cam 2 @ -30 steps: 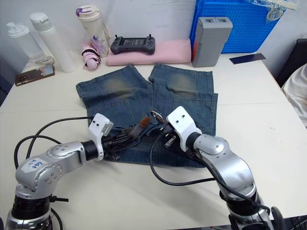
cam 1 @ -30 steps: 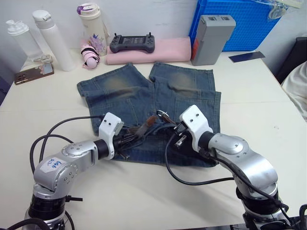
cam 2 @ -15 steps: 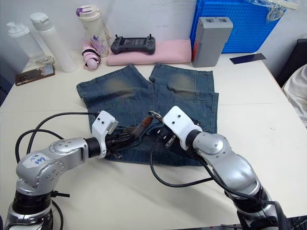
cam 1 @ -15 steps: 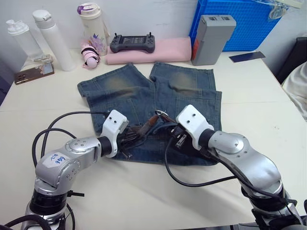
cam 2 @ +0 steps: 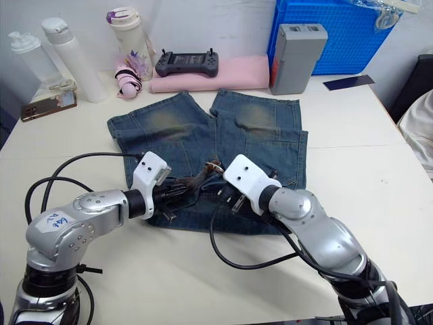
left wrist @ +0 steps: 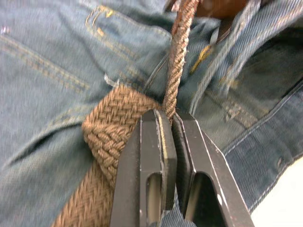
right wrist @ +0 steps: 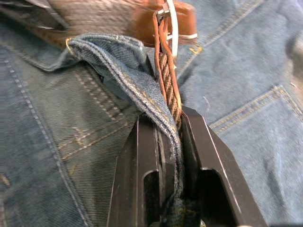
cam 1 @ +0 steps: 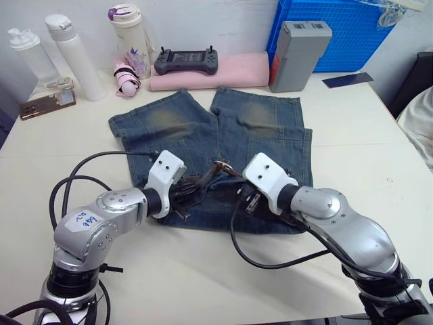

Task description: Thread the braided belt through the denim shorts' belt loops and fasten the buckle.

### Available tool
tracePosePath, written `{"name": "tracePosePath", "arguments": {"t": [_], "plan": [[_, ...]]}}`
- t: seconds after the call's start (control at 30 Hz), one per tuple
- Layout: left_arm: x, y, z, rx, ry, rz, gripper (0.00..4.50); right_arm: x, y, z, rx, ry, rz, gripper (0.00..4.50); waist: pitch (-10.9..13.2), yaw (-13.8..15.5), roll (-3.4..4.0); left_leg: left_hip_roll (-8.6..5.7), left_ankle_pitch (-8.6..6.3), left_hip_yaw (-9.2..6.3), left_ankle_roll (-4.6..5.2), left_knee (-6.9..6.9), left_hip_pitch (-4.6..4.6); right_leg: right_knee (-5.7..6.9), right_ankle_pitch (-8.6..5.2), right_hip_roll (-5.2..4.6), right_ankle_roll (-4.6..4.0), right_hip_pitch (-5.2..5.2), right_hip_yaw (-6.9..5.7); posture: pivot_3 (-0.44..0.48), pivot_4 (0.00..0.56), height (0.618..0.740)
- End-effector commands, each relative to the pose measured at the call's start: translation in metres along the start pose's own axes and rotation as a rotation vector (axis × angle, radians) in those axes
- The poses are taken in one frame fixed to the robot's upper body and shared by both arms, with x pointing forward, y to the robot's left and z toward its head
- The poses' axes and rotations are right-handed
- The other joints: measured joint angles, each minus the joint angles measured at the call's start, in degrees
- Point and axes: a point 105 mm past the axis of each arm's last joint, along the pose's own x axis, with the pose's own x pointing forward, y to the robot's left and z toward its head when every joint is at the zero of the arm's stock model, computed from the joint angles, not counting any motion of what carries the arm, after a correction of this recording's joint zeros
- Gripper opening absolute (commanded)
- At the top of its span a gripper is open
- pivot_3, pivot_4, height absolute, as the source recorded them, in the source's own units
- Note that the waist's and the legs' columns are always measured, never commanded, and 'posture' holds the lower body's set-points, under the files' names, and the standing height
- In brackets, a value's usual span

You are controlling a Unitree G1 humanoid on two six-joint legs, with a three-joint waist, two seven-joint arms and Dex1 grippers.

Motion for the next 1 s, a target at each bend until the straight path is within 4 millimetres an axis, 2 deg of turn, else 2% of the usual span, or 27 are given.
{"name": "tracePosePath", "arguments": {"t": [0.03, 0.3, 0.47, 0.6, 0.7, 0.77, 0.83, 0.93, 1.0], "plan": [[-0.001, -0.003, 0.011, 0.039, -0.038, 0.009, 0.00, -0.006, 0.011, 0.017, -0.080, -0.070, 0.056, 0.05, 0.00, -0.01, 0.00, 0.00, 0.00, 0.00, 0.00, 0.00, 0.00, -0.01, 0.00, 0.00, 0.00, 0.00, 0.00, 0.000, 0.150, 0.740], [0.013, -0.010, 0.022, 0.029, -0.083, -0.010, 0.00, -0.004, 0.032, 0.011, -0.279, -0.040, 0.215, 0.05, 0.00, 0.04, 0.00, 0.00, 0.00, 0.00, 0.00, 0.01, 0.00, -0.02, 0.00, 0.00, 0.00, 0.00, -0.01, 0.000, 0.150, 0.740], [0.018, -0.016, 0.021, 0.031, -0.092, -0.043, 0.00, -0.003, 0.028, 0.013, -0.287, -0.061, 0.198, 0.05, 0.00, 0.03, -0.01, 0.01, 0.00, 0.01, 0.00, 0.00, -0.01, -0.03, 0.00, -0.01, 0.00, 0.00, -0.02, 0.000, 0.150, 0.740], [0.023, -0.019, 0.016, 0.026, -0.087, -0.068, 0.00, -0.016, 0.022, 0.013, -0.167, -0.082, 0.219, 1.93, 0.00, 0.35, -0.01, 0.00, 0.00, -0.02, 0.00, 0.02, -0.04, -0.03, 0.00, -0.02, 0.01, 0.01, -0.03, 0.000, 0.150, 0.740], [0.026, -0.020, 0.016, 0.037, -0.088, -0.084, 0.00, -0.036, 0.014, 0.017, -0.064, -0.095, 0.272, 3.37, 0.00, 1.10, -0.01, -0.01, 0.00, -0.04, 0.01, 0.03, -0.07, -0.06, 0.01, -0.03, 0.01, 0.00, -0.05, 0.000, 0.150, 0.740], [0.028, -0.020, 0.017, 0.044, -0.091, -0.094, 0.00, -0.054, 0.000, 0.024, -0.015, -0.113, 0.301, 4.34, 0.00, 1.41, -0.01, 0.00, 0.00, -0.05, 0.01, 0.07, -0.08, -0.05, 0.01, -0.02, 0.02, 0.01, -0.07, 0.000, 0.150, 0.740], [0.028, -0.020, 0.017, 0.050, -0.093, -0.101, 0.00, -0.067, -0.011, 0.033, 0.022, -0.139, 0.329, 4.43, 0.00, 1.47, -0.01, -0.01, 0.00, -0.06, 0.01, 0.07, -0.11, -0.06, 0.01, -0.03, 0.02, 0.02, -0.06, 0.000, 0.150, 0.740], [0.030, -0.021, 0.017, 0.054, -0.095, -0.106, 0.00, -0.078, -0.040, 0.057, 0.064, -0.236, 0.282, 4.43, 0.00, 1.38, -0.01, -0.01, 0.00, -0.05, 0.01, 0.07, -0.08, -0.05, 0.01, -0.01, 0.02, 0.03, -0.07, 0.000, 0.150, 0.740], [0.030, -0.021, 0.017, 0.056, -0.099, -0.109, 0.00, -0.069, -0.055, 0.059, 0.006, -0.225, 0.191, 4.43, 0.00, 1.34, -0.01, 0.00, 0.00, -0.03, 0.01, 0.07, -0.07, -0.04, 0.01, -0.01, 0.02, 0.03, -0.07, 0.000, 0.150, 0.740]]}}
